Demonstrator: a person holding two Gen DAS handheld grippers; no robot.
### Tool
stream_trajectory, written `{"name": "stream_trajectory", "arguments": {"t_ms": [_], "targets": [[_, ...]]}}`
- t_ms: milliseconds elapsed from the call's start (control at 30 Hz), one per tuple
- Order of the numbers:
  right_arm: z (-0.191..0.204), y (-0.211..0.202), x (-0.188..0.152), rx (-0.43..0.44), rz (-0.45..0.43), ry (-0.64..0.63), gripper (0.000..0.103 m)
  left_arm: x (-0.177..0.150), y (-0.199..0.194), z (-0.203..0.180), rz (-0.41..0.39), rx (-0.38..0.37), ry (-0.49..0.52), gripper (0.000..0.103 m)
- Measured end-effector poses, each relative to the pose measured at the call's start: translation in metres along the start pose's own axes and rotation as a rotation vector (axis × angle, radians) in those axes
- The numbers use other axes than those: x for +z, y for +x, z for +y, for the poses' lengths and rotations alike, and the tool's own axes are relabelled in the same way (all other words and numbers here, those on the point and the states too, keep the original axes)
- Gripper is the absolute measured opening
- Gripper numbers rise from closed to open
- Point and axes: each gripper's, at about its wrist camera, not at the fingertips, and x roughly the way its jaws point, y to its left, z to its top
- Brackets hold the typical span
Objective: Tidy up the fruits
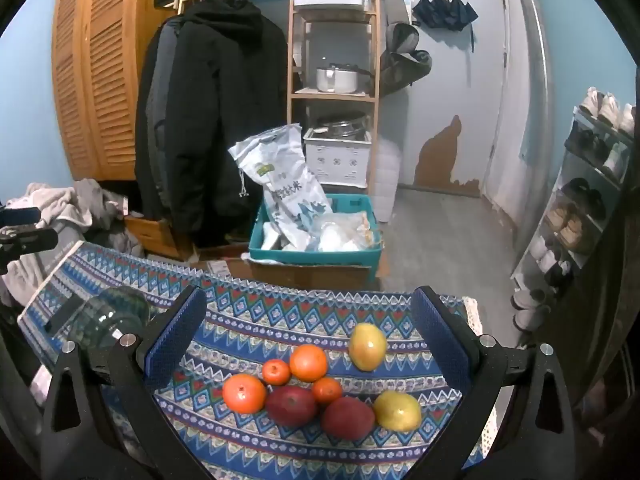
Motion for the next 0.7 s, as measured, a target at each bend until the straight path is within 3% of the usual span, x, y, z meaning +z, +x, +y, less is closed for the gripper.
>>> {"name": "stream_trajectory", "arguments": {"t_ms": [400, 700], "targets": [[-0.003, 0.001, 0.000, 0.003, 0.004, 0.001, 0.100, 0.011, -0.003, -0.001, -0.002, -0.002, 0.002, 0.102], [-0.003, -0.004, 0.004, 0.004, 0.002, 0.003, 0.100, 0.002, 0.000, -0.005, -0.022, 0.003, 0.021, 0.102]]}}
